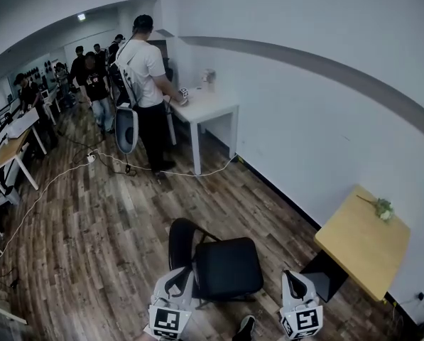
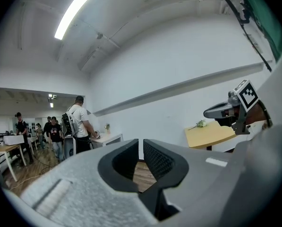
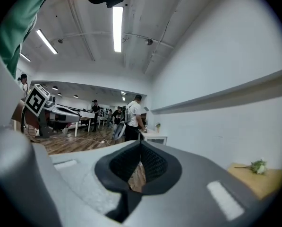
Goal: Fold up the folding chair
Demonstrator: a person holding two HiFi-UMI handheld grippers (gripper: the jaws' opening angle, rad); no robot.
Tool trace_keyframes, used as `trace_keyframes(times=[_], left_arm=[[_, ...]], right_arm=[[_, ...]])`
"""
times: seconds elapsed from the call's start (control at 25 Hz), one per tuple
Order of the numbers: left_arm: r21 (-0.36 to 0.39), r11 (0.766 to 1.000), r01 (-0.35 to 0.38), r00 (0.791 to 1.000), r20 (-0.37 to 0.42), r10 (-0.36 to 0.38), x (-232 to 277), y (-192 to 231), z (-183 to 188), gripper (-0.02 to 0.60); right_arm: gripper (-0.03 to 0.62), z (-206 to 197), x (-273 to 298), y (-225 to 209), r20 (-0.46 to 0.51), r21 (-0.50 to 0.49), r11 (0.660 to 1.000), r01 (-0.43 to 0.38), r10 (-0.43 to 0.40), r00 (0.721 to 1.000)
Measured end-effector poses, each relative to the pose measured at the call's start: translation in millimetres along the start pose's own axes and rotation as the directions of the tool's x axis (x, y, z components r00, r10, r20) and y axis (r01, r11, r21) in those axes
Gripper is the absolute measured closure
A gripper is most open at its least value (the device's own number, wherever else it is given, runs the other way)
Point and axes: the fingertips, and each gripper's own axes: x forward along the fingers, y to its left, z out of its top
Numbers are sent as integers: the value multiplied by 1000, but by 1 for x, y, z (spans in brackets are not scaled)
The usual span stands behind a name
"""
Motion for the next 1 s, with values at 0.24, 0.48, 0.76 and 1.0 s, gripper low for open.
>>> trace_keyframes(times=[0.24,0.48,0.76,1.0], left_arm=[[-13,998,-54,997,-50,53,73,-2,-8,543],[-33,992,-122,978,-177,114,128,-2,-52,541],[-141,947,-289,908,-354,225,139,18,-106,541],[-184,896,-405,804,-539,252,128,56,-167,540]], right_arm=[[591,-23,59,-63,-25,10,999,-49,49,998],[591,-74,110,-124,-92,70,993,-97,103,990],[591,-152,153,-155,-193,213,962,-172,214,958],[591,-219,191,-158,-285,288,933,-217,300,910]])
